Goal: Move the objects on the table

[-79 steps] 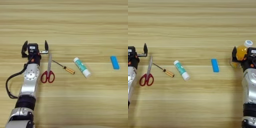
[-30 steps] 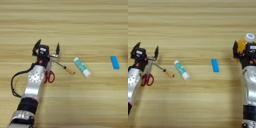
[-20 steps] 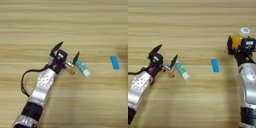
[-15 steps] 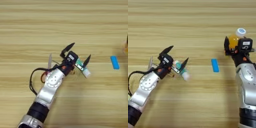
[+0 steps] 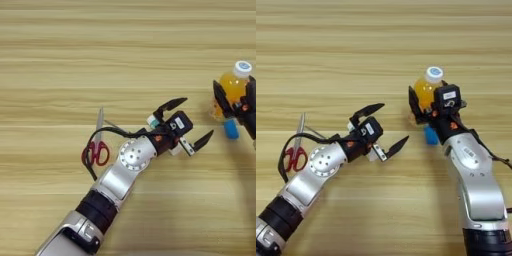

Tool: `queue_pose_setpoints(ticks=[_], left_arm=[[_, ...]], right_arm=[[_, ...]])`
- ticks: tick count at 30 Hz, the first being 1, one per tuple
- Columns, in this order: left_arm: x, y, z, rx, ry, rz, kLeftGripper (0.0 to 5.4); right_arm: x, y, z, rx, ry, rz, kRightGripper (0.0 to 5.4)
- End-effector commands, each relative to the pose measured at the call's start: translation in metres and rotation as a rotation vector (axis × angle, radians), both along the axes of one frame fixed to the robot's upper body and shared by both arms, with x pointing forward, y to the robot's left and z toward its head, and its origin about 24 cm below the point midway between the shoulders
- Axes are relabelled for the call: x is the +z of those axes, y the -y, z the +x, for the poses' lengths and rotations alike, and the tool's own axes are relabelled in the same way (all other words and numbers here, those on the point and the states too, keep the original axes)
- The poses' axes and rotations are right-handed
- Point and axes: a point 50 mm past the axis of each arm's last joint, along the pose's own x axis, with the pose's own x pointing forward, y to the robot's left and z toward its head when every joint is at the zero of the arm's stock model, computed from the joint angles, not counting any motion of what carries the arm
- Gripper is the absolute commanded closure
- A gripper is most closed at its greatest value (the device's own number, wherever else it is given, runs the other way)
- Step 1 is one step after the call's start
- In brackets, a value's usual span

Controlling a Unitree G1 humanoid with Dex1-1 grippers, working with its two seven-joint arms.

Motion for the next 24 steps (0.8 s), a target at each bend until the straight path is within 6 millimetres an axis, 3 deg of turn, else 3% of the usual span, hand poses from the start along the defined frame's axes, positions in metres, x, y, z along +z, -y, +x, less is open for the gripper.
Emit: queue_pose_setpoints(ticks=[1,8,16,24], left_arm=[[0.002,0.012,-0.002,-0.044,0.016,0.003,0.0],[0.003,0.008,0.003,-0.008,0.009,-0.024,0.0],[0.01,-0.001,0.014,0.052,0.017,-0.061,0.0],[0.003,-0.004,0.02,0.101,-0.064,-0.11,0.0]], right_arm=[[0.008,-0.018,-0.005,0.074,0.036,-0.009,1.82],[0.002,-0.037,-0.011,0.157,0.005,0.014,1.82],[-0.003,-0.046,-0.016,0.207,-0.02,0.024,1.82],[0.0,-0.051,-0.019,0.235,-0.02,0.038,1.82]])
